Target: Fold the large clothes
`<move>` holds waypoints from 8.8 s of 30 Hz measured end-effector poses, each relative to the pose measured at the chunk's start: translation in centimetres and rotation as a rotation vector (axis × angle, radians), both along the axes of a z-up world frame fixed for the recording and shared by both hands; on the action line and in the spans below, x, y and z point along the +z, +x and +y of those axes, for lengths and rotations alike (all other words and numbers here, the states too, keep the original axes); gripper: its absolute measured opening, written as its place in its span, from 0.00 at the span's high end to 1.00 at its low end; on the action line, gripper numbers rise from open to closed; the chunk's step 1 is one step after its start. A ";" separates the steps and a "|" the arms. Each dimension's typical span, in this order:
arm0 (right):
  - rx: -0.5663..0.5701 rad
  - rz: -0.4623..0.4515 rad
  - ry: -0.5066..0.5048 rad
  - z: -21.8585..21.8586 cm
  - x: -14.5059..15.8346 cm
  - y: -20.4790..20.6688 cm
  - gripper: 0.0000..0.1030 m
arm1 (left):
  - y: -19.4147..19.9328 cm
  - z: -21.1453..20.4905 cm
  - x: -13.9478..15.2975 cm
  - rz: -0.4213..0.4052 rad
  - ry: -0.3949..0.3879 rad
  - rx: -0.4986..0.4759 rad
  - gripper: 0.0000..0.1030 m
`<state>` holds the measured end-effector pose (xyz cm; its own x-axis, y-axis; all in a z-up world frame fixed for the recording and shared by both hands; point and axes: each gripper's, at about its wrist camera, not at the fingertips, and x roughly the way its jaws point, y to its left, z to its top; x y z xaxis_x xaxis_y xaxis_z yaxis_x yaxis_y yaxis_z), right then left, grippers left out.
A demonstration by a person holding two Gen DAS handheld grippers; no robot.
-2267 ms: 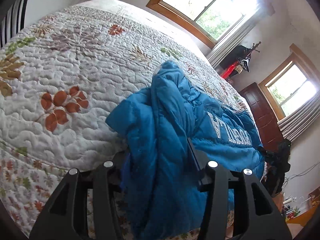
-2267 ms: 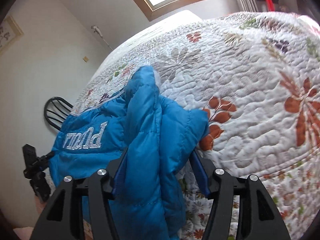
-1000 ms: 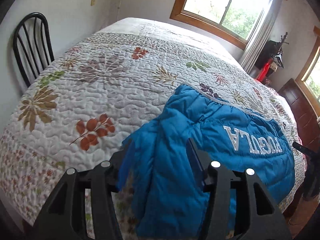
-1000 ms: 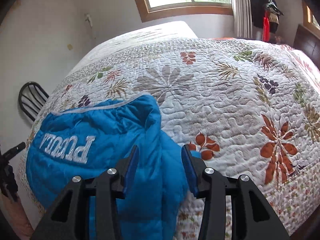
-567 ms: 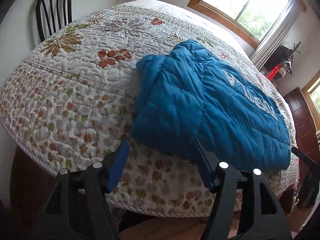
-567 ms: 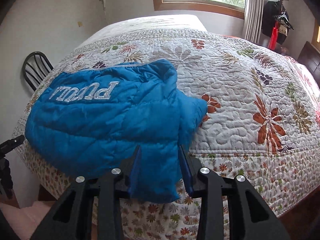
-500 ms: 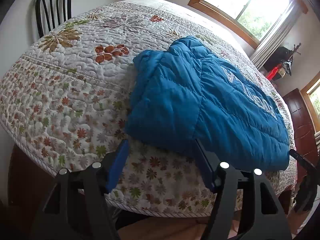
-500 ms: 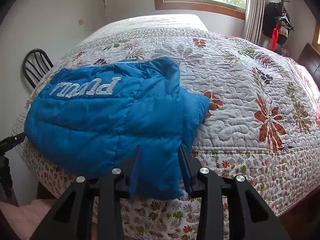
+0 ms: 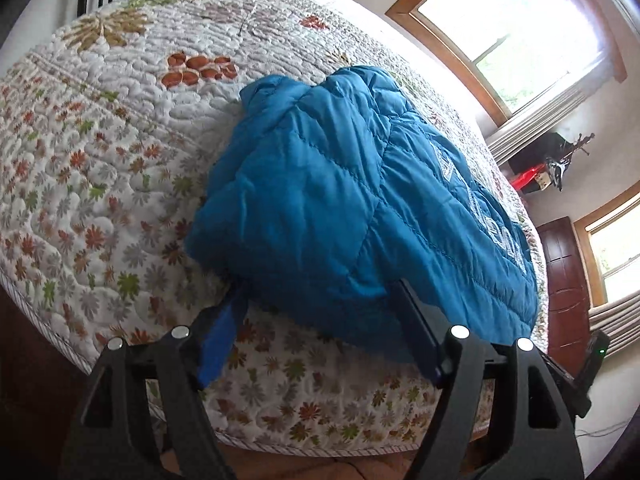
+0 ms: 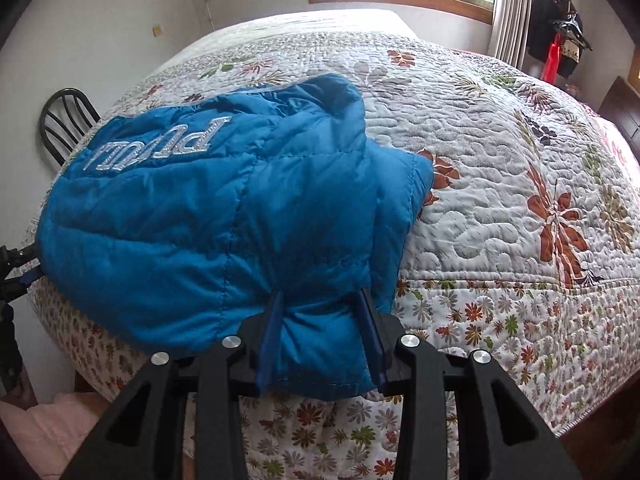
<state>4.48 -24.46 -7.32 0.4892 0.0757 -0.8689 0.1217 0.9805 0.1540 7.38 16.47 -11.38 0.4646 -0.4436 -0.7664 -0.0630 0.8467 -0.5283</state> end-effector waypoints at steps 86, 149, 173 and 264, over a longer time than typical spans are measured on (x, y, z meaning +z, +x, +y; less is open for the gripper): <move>-0.302 0.102 0.040 -12.2 -3.5 -6.5 0.56 | -1.7 -32.0 5.0 -0.495 0.321 -0.630 0.70; 0.183 -0.116 0.281 1.4 12.0 8.0 0.80 | 0.9 -21.2 8.8 -0.388 0.350 -0.344 0.50; -0.065 -0.094 0.503 -9.8 -0.1 -0.4 0.58 | 0.1 -28.4 5.5 -0.372 0.359 -0.538 0.43; -0.044 -0.127 -0.061 1.1 2.1 5.9 0.65 | 3.1 -28.7 3.3 -0.332 0.433 -0.414 0.68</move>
